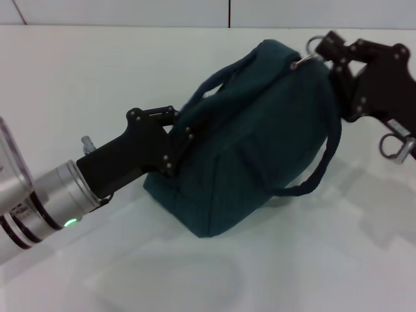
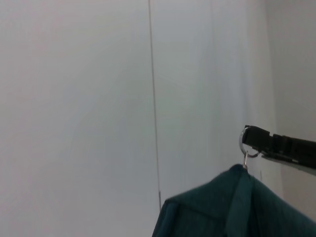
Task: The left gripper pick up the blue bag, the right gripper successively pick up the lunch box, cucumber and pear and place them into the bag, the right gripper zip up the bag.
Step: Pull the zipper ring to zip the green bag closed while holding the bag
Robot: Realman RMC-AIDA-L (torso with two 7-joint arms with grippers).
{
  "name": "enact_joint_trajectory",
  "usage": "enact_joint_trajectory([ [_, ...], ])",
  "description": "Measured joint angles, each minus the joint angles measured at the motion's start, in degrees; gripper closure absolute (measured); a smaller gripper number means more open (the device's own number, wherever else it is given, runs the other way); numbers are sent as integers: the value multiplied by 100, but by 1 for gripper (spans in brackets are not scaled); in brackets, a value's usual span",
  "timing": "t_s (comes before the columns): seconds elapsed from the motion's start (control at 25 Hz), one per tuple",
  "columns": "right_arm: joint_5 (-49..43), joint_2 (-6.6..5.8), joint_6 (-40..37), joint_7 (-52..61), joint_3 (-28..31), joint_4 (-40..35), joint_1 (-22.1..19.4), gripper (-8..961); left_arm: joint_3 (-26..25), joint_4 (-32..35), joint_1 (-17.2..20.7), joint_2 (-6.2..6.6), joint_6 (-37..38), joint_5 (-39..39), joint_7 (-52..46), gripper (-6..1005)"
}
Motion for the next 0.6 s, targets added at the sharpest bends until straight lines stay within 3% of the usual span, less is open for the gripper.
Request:
enact_joint_trajectory([
  [0.6, 661, 1, 8, 501, -14, 508, -49, 941, -6, 63, -36, 26, -80, 2, 8, 932],
])
